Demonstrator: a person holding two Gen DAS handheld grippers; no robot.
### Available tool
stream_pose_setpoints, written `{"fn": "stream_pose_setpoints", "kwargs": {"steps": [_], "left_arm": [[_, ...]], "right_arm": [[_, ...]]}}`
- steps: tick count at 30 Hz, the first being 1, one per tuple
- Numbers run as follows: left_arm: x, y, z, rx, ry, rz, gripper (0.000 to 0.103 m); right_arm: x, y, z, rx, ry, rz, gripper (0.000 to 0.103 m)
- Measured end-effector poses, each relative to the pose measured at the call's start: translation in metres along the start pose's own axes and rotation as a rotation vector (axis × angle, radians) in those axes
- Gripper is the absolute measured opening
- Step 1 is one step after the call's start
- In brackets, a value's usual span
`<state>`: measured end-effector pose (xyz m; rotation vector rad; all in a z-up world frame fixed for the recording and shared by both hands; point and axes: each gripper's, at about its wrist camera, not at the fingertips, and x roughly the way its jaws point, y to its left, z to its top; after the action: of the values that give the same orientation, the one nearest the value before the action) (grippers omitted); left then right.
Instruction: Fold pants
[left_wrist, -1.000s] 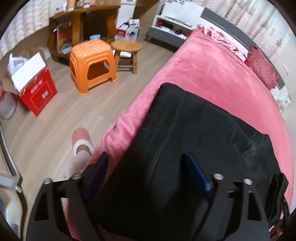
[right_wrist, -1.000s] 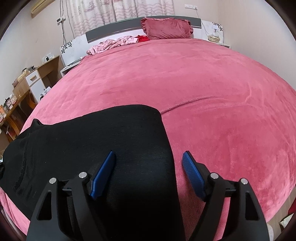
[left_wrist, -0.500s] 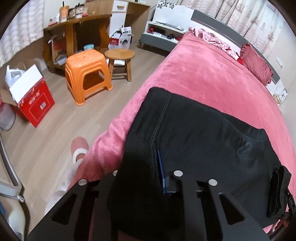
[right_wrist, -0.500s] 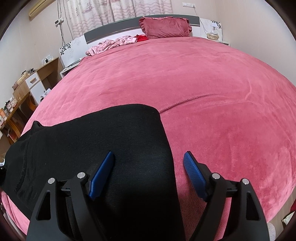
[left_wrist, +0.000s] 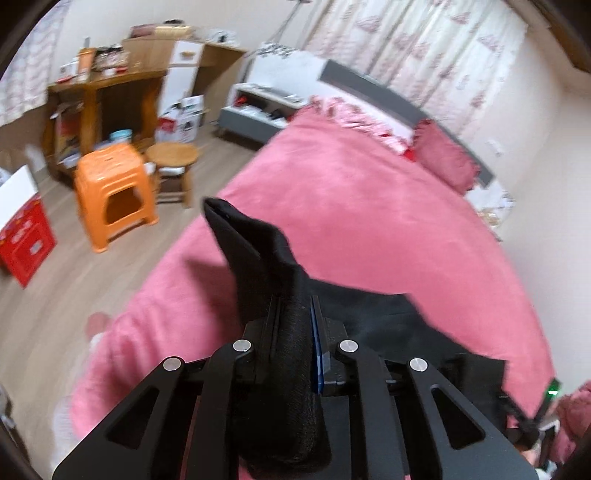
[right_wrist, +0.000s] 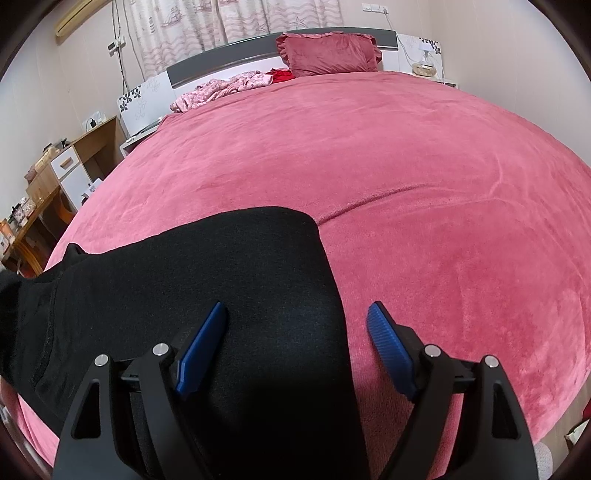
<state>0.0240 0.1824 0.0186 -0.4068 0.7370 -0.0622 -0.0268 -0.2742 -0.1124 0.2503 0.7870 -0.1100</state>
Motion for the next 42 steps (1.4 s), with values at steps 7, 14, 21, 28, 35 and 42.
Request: {"fn": "stream_pose_setpoints", "kwargs": {"steps": [7,14,21,28,35,42], "left_arm": [[-0.006,-0.086,0.000,0.140,0.000,-0.184,0.011],[0.012,-0.151,-0.015,0.226,0.075,-0.306,0.008],[0.055,-0.196,-0.056,0.327,0.209,-0.355,0.006],[0.104,-0.212,-0.106,0.413,0.367,-0.315,0.004],[0.076,-0.178,-0.088,0.327,0.294,-0.400,0.066],[0.059,-0.126,-0.060,0.232,0.136,-0.237,0.076]], "right_arm": [[0.000,-0.001,0.000,0.007,0.003,0.007,0.079],[-0.001,-0.003,0.000,0.027,0.007,0.024,0.079],[-0.002,-0.002,0.000,0.026,0.005,0.019,0.081],[-0.025,0.011,0.001,-0.045,-0.110,0.023,0.081],[-0.030,0.040,0.000,-0.118,-0.082,0.157,0.081],[-0.019,0.085,-0.007,-0.207,0.067,0.262,0.082]]}}
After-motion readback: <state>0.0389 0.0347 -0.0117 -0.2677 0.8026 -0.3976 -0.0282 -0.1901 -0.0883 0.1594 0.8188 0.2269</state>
